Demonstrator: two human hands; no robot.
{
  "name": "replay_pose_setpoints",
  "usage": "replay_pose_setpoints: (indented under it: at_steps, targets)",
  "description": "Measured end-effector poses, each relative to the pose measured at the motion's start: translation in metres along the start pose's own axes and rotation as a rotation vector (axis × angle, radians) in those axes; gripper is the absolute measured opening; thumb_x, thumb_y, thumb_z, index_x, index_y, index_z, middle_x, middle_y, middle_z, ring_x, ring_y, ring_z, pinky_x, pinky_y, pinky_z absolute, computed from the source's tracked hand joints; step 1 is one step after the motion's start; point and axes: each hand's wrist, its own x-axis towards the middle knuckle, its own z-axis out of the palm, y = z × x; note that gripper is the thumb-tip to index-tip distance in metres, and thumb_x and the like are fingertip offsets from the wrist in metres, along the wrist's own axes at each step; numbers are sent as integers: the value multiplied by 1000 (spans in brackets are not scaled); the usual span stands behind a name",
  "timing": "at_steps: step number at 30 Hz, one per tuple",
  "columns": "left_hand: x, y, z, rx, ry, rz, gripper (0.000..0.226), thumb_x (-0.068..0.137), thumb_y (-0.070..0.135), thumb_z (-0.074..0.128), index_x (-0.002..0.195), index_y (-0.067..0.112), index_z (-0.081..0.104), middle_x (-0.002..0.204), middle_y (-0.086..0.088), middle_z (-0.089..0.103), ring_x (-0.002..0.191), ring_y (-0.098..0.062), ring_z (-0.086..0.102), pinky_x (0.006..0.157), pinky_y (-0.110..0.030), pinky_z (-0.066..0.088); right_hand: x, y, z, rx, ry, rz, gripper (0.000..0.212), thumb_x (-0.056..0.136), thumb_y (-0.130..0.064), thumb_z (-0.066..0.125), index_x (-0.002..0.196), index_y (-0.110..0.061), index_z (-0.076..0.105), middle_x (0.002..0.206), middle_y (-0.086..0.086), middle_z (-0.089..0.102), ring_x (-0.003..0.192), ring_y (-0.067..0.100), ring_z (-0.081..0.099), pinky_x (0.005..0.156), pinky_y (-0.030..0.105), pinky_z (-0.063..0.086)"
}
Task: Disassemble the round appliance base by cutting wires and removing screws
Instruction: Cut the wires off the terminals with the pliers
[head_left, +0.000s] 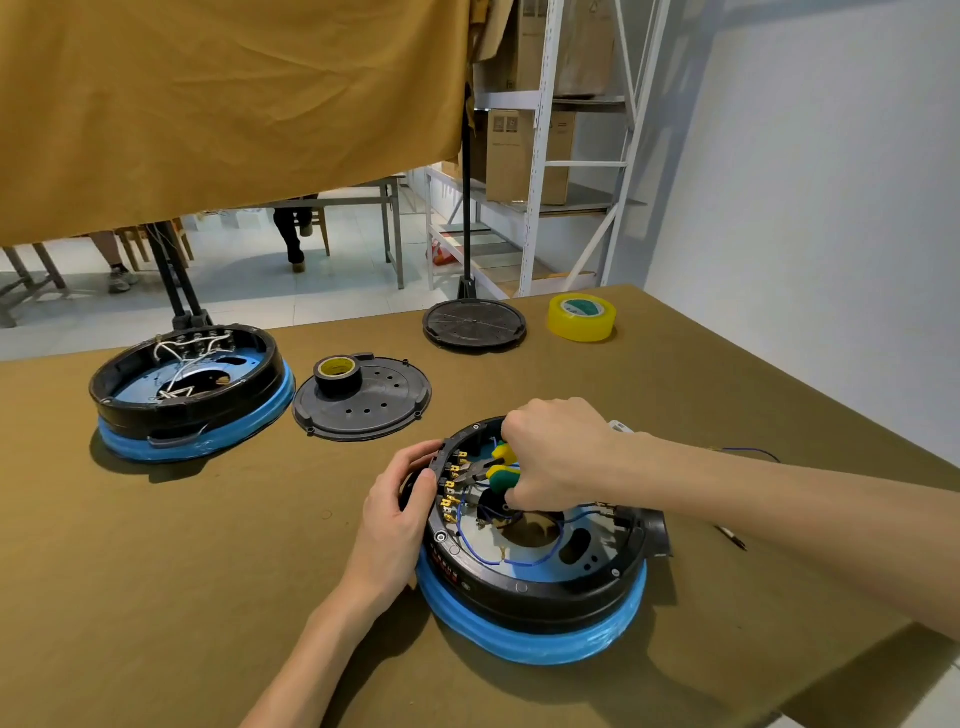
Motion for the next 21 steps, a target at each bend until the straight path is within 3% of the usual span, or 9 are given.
replay_pose_setpoints:
  at_steps: [6, 14, 18, 21]
  targets:
    - [0, 0, 0, -5, -1, -2, 28, 107, 32, 49, 134, 35, 57, 130, 21, 62, 122, 10, 54, 103, -23, 45, 2, -7, -4, -14, -21, 18, 40, 80, -36, 72, 73, -20, 37, 71, 1, 51, 56, 18, 47, 49, 28, 33]
    - [-2, 5, -1, -2, -4, -18, 44, 96, 49, 46, 136, 36, 57, 133, 17, 63, 129, -1, 53, 113, -43, 45, -1, -7, 0, -28, 15, 8, 43, 79, -37, 73, 71, -20, 34, 69, 0, 46, 55, 17, 45, 48, 27, 31]
    - [-3, 6, -1, 12, -11, -25, 45, 96, 50, 44, 137, 36, 56, 134, 16, 62, 130, -2, 53, 113, -45, 45, -1, -3, -2, 57, -40, 58, 35, 80, -41, 73, 90, -16, 51, 75, -1, 49, 60, 15, 47, 52, 28, 37]
    - [-3, 7, -1, 24, -8, -24, 45, 96, 50, 44, 137, 37, 55, 135, 16, 61, 131, -4, 52, 114, -45, 44, -5, -10, 2, -35, 23, 22, 40, 82, -38, 72, 72, -19, 38, 69, 0, 46, 55, 17, 44, 48, 27, 29]
